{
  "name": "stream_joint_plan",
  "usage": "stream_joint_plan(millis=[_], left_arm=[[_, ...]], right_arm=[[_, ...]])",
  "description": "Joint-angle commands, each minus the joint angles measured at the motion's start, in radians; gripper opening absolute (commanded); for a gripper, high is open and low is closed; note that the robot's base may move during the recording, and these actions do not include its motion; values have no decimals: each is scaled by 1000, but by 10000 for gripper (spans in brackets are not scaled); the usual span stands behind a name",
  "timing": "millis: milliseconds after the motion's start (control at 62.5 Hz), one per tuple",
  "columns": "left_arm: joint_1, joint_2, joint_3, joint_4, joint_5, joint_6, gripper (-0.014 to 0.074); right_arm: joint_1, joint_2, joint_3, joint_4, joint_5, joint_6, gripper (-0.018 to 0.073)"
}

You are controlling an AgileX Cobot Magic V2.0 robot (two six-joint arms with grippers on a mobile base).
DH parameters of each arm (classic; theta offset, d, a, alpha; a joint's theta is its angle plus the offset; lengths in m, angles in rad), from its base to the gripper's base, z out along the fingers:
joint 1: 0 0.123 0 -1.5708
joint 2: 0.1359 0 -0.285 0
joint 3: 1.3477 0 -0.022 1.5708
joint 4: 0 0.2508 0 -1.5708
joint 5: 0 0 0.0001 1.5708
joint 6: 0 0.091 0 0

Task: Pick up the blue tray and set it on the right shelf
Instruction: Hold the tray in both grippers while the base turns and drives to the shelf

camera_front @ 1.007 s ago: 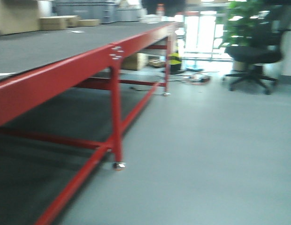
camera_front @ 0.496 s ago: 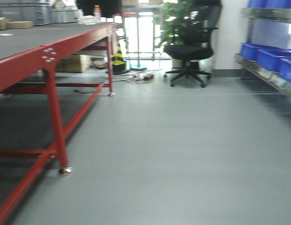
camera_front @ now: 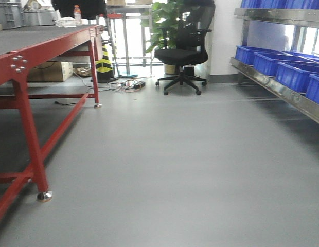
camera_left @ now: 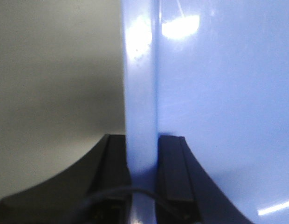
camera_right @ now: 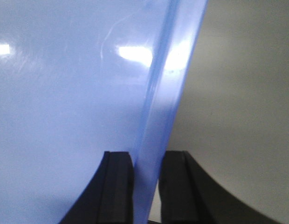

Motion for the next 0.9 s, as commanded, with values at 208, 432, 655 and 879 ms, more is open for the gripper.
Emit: stream_joint_plan(millis=[208, 432, 655, 879], left_arm=[[-5, -35, -33, 36, 81, 14, -48], [-5, -35, -33, 36, 81, 14, -48], [-5, -35, -33, 36, 81, 14, -48], [-5, -35, -33, 36, 81, 14, -48]], right_arm=[[-1, -32, -29, -21, -69, -30, 57], [-1, -32, -29, -21, -68, -30, 57], [-1, -32, -29, -21, -66, -30, 57], [-1, -32, -29, -21, -65, -30, 57]])
